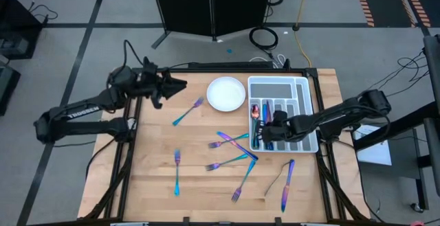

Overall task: Sort silverware
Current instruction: Put the purple table knife into the white silverware tray, then put the purple knife on the white silverware tray

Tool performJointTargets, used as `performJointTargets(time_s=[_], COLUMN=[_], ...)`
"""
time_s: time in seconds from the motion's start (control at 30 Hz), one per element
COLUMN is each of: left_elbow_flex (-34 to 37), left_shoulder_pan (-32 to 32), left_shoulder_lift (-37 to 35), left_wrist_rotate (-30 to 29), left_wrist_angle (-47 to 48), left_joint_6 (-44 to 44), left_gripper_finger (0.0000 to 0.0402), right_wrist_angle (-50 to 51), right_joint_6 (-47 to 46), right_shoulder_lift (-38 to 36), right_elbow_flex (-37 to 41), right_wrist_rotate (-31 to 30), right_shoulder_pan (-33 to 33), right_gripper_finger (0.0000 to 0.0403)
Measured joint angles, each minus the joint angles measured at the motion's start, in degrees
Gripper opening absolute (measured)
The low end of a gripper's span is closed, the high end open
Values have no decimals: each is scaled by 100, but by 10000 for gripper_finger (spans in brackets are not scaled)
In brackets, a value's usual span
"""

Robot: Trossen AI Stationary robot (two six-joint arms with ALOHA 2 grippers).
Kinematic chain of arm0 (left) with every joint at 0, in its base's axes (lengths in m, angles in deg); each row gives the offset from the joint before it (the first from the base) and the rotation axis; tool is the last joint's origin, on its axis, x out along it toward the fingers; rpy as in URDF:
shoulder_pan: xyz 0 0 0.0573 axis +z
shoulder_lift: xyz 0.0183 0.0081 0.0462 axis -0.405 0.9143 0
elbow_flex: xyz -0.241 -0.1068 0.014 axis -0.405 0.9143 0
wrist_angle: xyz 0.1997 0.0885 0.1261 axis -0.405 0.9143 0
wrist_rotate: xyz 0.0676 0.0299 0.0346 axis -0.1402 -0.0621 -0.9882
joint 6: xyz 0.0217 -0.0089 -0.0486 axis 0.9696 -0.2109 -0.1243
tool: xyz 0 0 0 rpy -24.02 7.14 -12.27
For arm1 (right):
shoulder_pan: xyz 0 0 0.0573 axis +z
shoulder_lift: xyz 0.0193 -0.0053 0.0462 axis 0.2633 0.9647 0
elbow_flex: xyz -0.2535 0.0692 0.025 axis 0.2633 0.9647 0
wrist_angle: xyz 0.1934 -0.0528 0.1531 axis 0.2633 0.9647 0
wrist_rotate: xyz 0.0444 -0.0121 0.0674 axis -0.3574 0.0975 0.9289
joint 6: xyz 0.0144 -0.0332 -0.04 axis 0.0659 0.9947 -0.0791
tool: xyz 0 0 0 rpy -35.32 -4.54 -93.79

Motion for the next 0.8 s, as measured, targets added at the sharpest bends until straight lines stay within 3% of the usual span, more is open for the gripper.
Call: performJointTargets(time_s=[0.23,0.6,0.8], left_elbow_flex=[0,-2,-2], left_shoulder_pan=[245,240,234], left_shoulder_lift=[167,469,555], left_wrist_rotate=[311,324,322], left_wrist_angle=[34,7,15], left_joint_6=[-44,-44,-190], left_gripper_finger=[95,95,95], right_wrist_angle=[29,255,393], right_joint_6=[-55,184,366], right_shoulder_lift=[151,148,-124], right_elbow_flex=[0,-4,-4], right_wrist_rotate=[27,31,30], right_shoulder_pan=[25,5,-20], right_gripper_finger=[9,102,130])
